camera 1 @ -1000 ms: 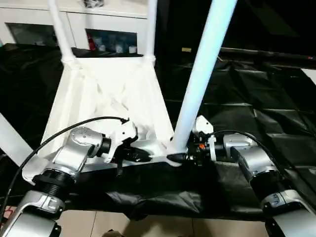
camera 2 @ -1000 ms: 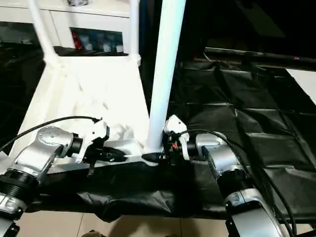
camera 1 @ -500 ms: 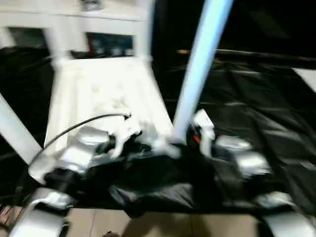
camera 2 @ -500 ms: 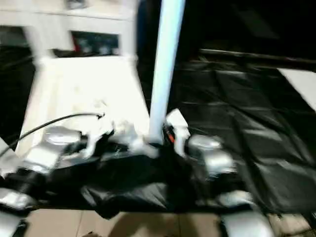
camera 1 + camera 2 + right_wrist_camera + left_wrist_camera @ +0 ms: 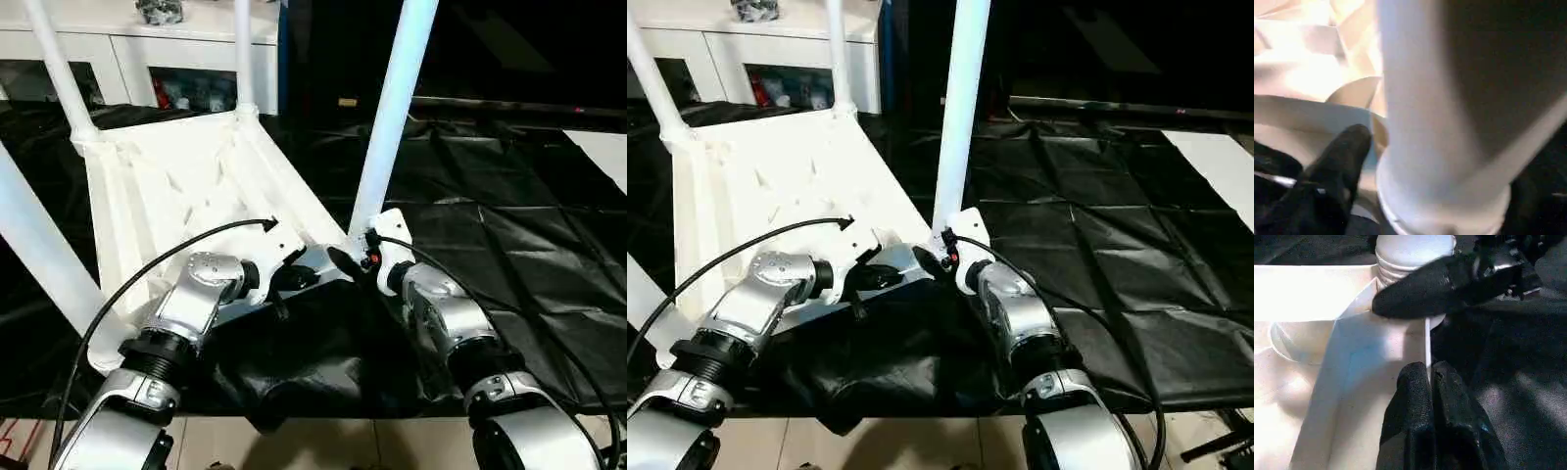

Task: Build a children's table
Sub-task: Rotate leg to tighten

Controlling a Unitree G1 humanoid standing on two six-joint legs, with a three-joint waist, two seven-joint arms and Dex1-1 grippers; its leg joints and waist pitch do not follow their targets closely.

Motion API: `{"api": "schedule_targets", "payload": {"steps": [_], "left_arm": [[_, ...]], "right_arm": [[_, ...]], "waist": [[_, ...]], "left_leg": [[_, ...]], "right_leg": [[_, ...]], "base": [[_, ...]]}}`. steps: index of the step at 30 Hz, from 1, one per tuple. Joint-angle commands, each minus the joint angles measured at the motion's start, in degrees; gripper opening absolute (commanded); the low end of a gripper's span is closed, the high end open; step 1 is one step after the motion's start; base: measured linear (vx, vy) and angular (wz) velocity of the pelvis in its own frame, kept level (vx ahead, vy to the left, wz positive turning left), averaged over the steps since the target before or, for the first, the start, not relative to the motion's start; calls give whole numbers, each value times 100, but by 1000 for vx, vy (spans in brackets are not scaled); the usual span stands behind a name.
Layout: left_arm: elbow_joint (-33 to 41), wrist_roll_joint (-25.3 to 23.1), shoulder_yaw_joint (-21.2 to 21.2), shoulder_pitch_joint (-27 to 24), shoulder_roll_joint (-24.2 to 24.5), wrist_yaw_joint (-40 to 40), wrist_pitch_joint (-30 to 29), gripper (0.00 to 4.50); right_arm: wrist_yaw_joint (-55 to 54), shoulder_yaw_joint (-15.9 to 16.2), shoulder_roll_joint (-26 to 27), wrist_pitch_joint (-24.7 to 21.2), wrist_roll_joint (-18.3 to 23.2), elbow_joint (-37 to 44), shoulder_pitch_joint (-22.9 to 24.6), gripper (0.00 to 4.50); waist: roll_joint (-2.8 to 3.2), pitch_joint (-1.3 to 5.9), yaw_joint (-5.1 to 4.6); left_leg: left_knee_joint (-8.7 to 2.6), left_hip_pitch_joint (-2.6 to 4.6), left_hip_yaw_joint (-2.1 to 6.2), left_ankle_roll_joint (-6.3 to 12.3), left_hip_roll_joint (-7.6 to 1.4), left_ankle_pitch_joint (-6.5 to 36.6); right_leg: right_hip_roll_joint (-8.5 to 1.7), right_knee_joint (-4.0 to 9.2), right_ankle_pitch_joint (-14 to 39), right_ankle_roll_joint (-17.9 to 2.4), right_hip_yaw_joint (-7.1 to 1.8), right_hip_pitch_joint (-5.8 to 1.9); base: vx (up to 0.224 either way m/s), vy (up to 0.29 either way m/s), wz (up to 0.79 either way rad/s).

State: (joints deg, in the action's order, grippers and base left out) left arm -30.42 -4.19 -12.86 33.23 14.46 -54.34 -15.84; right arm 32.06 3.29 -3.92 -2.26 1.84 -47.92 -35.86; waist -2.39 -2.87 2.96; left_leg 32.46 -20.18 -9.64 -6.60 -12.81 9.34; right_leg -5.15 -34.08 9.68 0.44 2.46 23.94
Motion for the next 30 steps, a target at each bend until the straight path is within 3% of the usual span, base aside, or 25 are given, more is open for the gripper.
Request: {"api": "schedule_targets", "payload": {"steps": [1, 2, 4, 10, 12, 16, 17, 21, 30], "left_arm": [[302, 411, -374, -121, -180, -711, 303, 0], [316, 421, -371, -130, -160, -752, 305, 0], [436, 501, -381, -201, 33, -1139, 368, 0], [516, 549, -452, -247, 432, -1740, 357, 0], [515, 589, -461, -260, 565, -1999, 368, 0], [596, 746, -458, -283, 762, -2459, 356, 0], [594, 764, -455, -274, 785, -2506, 349, 0], [599, 829, -474, -239, 859, -2693, 349, 0], [457, 753, -429, -172, 840, -2575, 457, 0]], "right_arm": [[857, 434, 50, 115, 73, 136, 0, 391], [922, 435, 26, 123, 82, 150, 5, 391], [1416, 419, -198, 129, 166, 274, 51, 391], [2634, 508, -747, -73, 399, 626, 206, 391], [3216, 611, -962, -218, 495, 830, 306, 391], [3906, 742, -1197, -449, 588, 1058, 386, 391], [3963, 768, -1216, -477, 586, 1084, 392, 364], [4165, 860, -1307, -582, 607, 1214, 416, 338], [4313, 912, -1319, -774, 642, 1438, 478, 277]], "waist": [[16, 332, 17], [16, 332, 17], [17, 348, 23], [38, 389, 89], [39, 392, 157], [34, 376, 244], [45, 372, 257], [28, 354, 284], [2, 367, 313]], "left_leg": [[-418, -19, -34, 138, 35, 2247], [-418, -19, -34, 138, 35, 2247], [-398, -16, -59, 209, 23, 2122], [-351, -8, -110, 388, 19, 1414], [-335, -19, -122, 451, 8, 1176], [-342, 6, -136, 406, -19, 1302], [-350, 14, -137, 368, -23, 1386], [-364, 36, -137, 222, -23, 1651], [-361, 2, -122, 180, -11, 1462]], "right_leg": [[-168, 496, 2447, -776, -96, -227], [-168, 496, 2447, -776, -96, -227], [-154, 442, 1999, -984, -115, -239], [-122, 315, 844, -1413, -116, -296], [-122, 261, 481, -1514, -106, -336], [-135, 267, 705, -1521, -99, -314], [-145, 279, 852, -1493, -102, -302], [-155, 324, 1301, -1365, -119, -272], [-166, 320, 1376, -1215, -124, -286]], "base": [[0, 0, 0], [0, 0, 0], [0, 0, 0], [26, -7, 2], [0, 0, 0], [0, 0, 0], [0, 0, 0], [0, 0, 0], [0, 0, 0]]}}
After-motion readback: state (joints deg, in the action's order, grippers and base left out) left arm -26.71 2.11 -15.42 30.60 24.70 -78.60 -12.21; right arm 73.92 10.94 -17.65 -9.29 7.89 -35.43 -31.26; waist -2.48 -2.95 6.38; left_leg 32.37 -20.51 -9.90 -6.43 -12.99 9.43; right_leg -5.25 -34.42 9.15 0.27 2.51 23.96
